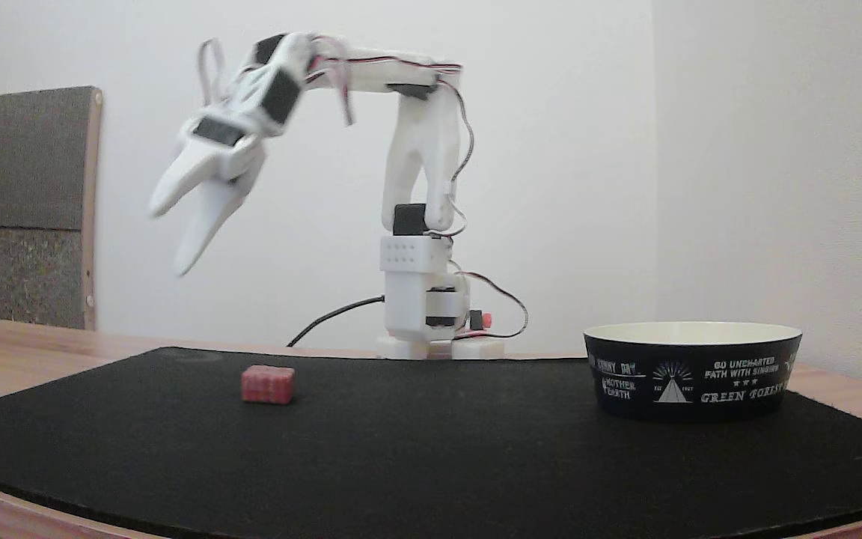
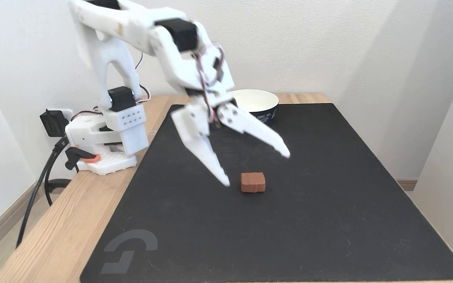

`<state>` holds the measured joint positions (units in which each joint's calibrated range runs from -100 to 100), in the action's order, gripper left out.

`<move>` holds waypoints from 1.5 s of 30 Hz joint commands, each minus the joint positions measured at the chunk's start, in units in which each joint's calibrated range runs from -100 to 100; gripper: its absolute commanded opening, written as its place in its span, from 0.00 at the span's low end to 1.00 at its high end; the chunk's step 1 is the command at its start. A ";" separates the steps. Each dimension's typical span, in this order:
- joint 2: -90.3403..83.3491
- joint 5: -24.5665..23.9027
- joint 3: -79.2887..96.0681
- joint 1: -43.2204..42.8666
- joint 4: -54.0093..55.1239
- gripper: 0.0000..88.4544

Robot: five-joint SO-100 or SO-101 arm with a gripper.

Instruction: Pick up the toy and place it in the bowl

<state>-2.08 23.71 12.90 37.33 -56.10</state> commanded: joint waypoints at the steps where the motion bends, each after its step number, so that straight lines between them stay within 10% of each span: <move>1: 8.54 -0.27 -6.00 -2.15 0.47 0.46; 39: 20.05 -6.74 -6.45 -13.28 -5.71 0.45; 45: 20.05 -7.16 -6.27 -12.95 -5.12 0.14</move>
<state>17.82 16.96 7.79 24.34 -63.11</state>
